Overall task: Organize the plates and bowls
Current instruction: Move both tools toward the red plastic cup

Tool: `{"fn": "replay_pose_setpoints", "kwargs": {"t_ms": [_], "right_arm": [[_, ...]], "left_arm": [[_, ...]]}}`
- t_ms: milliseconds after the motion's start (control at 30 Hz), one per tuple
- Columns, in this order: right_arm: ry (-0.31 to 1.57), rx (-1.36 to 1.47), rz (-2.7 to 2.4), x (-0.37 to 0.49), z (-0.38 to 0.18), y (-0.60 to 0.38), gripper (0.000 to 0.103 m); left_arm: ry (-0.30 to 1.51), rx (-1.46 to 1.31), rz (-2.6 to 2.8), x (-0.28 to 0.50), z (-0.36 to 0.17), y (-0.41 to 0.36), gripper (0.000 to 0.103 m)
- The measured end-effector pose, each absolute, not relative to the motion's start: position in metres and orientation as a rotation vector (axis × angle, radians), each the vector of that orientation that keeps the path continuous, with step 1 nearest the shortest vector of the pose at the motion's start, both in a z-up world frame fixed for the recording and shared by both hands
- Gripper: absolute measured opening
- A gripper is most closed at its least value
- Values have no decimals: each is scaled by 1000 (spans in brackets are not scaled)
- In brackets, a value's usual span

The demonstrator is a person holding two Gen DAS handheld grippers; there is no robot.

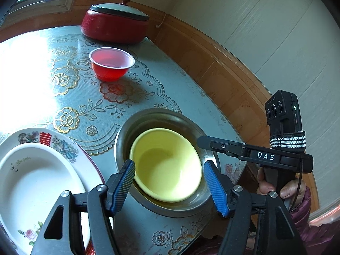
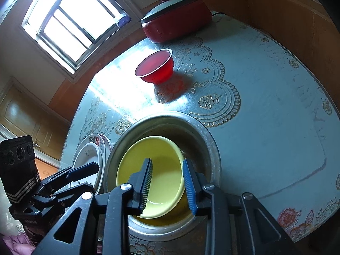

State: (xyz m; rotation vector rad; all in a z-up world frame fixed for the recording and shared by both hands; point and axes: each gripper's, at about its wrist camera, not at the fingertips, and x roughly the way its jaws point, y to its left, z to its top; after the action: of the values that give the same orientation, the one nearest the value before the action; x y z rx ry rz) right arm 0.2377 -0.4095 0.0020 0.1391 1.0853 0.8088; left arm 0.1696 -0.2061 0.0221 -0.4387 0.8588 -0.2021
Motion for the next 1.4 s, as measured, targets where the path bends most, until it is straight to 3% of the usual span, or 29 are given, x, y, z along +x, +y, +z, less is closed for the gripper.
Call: {"fn": "replay_pose_setpoints", "kwargs": {"t_ms": [633, 700, 1400], "right_arm": [[1128, 337, 872, 289, 13, -401, 30], [1140, 356, 874, 296, 11, -398, 34], [1231, 471, 898, 362, -6, -339, 38]], "left_arm": [[843, -489, -62, 200, 30, -177, 72], [845, -494, -47, 204, 30, -175, 72], [846, -518, 69, 256, 19, -131, 72]]}}
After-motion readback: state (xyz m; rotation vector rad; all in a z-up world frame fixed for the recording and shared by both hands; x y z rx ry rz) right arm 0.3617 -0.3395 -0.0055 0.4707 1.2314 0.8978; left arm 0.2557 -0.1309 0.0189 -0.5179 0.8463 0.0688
